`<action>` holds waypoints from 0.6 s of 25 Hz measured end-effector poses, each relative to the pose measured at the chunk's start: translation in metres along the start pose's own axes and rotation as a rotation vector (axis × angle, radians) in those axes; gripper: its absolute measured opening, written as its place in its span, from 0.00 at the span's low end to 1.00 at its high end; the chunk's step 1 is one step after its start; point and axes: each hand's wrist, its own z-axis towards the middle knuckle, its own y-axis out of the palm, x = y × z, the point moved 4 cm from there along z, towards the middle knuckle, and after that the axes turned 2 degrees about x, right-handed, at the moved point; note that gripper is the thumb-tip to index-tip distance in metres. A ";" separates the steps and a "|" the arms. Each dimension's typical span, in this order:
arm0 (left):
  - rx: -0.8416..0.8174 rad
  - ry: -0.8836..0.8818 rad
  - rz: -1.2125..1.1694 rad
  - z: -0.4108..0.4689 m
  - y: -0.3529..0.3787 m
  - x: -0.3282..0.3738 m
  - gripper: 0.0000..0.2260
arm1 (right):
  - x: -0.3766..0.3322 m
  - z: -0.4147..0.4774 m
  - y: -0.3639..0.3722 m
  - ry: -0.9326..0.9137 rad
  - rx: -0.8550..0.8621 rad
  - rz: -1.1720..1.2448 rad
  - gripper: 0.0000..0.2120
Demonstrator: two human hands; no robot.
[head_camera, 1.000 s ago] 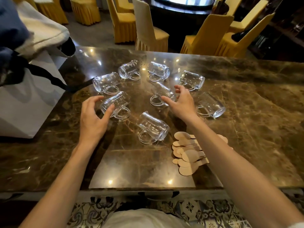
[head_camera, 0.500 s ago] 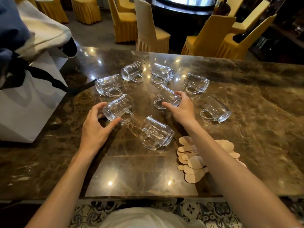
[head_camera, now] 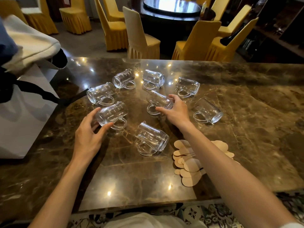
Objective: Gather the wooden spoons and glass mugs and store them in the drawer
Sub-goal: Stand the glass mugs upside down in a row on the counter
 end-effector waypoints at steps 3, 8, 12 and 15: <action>-0.012 0.056 0.053 0.009 -0.002 0.008 0.28 | -0.003 0.001 -0.003 -0.010 -0.009 0.013 0.36; -0.057 0.196 0.178 0.026 -0.005 0.026 0.26 | -0.017 0.005 -0.009 -0.067 -0.035 -0.021 0.35; -0.095 0.242 0.219 0.036 -0.003 0.038 0.23 | -0.036 0.009 -0.014 -0.144 -0.058 -0.067 0.34; -0.144 0.279 0.242 0.043 0.000 0.049 0.22 | -0.051 0.010 -0.019 -0.220 -0.060 -0.135 0.33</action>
